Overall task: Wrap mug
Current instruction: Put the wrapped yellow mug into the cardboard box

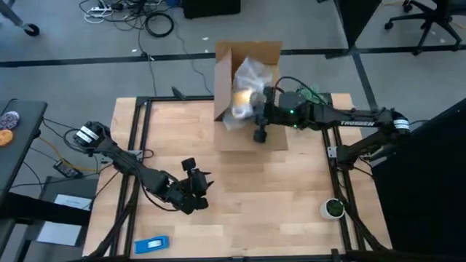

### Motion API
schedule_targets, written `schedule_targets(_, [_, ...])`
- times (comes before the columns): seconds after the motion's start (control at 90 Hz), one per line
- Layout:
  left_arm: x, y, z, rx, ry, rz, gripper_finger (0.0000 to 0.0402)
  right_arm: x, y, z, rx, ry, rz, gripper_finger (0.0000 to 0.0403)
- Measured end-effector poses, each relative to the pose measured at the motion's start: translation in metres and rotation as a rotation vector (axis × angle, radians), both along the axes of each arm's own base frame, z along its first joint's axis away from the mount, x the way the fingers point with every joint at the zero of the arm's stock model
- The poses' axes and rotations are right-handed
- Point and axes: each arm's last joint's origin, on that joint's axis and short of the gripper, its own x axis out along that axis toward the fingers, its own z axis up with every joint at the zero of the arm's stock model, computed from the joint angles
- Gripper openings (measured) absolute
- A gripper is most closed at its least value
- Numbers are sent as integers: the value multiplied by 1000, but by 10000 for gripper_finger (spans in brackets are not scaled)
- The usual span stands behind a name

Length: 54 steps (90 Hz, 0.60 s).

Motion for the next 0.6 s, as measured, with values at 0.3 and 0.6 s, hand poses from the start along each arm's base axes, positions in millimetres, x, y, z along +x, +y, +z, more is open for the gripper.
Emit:
schedule_targets(0.3, [3,7,1,54,-30,64,142,-11,-58,2,36,-55,-193,5])
schedule_targets(0.6, [3,9,1,37,-43,85,142,21,-99,-45,178,4,-223,5])
